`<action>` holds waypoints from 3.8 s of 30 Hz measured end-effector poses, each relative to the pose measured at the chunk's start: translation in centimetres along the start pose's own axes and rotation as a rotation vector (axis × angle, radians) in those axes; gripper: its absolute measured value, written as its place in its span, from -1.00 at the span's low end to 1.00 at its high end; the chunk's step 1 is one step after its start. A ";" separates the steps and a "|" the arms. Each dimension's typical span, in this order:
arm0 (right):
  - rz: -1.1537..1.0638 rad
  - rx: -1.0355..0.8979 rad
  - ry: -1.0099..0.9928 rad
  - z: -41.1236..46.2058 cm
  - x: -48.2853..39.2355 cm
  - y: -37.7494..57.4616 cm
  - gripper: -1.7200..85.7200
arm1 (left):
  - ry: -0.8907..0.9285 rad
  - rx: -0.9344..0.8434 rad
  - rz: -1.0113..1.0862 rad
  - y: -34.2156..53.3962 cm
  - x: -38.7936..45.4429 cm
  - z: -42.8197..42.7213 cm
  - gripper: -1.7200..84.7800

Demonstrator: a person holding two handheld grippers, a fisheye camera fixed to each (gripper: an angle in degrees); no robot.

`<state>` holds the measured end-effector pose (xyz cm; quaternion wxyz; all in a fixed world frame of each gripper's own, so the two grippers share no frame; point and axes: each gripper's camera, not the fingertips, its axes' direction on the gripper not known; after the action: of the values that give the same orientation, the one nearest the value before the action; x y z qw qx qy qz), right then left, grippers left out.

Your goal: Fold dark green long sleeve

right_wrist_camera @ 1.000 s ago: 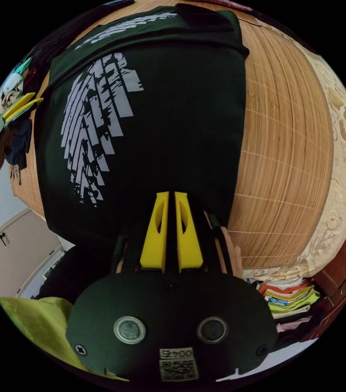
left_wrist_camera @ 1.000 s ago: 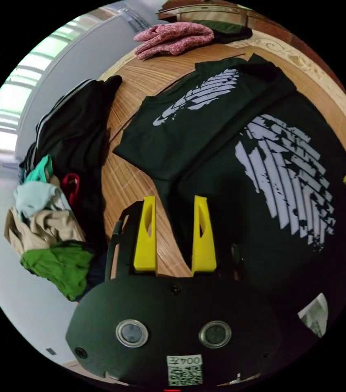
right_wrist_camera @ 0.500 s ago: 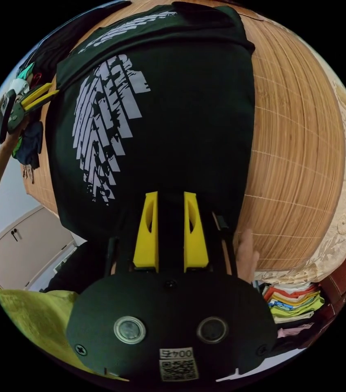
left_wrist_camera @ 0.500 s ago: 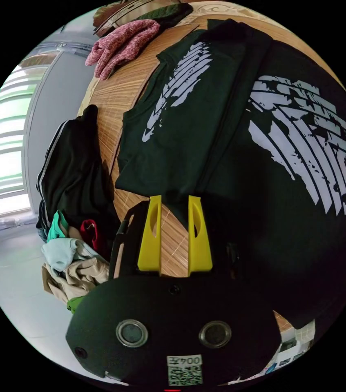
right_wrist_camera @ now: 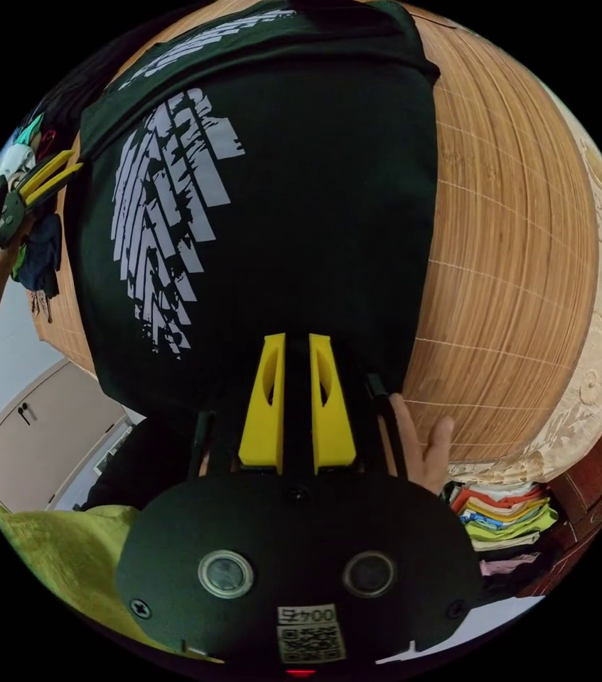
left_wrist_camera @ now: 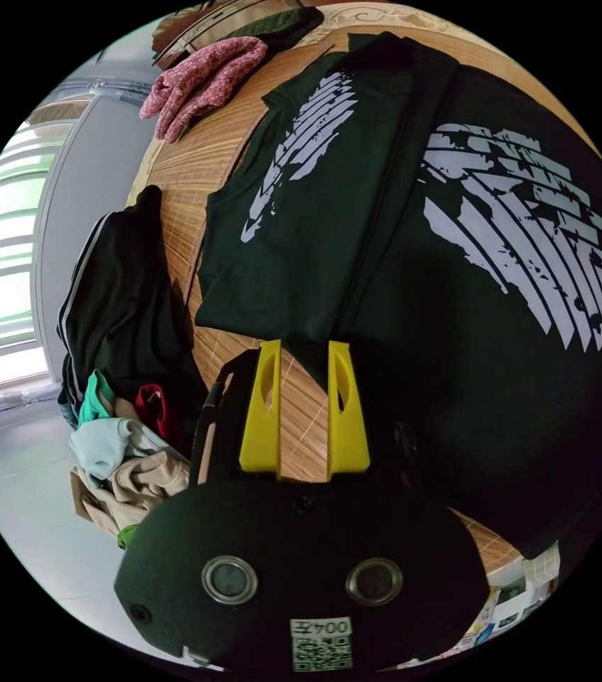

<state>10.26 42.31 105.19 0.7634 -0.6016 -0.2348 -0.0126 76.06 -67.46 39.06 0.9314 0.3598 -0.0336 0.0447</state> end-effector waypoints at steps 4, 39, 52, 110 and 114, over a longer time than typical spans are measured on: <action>-0.003 -0.002 0.012 0.3 0.3 0.4 -0.83 | -0.015 0.017 0.012 0.6 0.2 -0.3 -0.82; 0.155 0.580 -0.304 -7.4 9.0 1.0 -0.77 | 0.182 0.210 -0.496 13.6 -11.3 1.0 -0.96; 0.315 0.544 -0.295 -5.4 11.4 -2.6 -0.85 | 0.183 0.098 -0.454 13.2 -12.4 6.7 -0.96; 0.245 0.199 -0.215 10.1 7.5 25.7 -0.89 | 0.990 -0.064 -0.677 38.0 -3.8 1.3 -0.94; 0.227 0.238 -0.232 9.8 9.3 28.6 -0.83 | 1.167 0.004 -0.777 45.5 -4.3 1.9 -0.93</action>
<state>23.78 61.72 84.15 0.7935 -0.5272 -0.2518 0.1706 66.88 -35.39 70.40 0.7451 0.2644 0.6031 -0.1057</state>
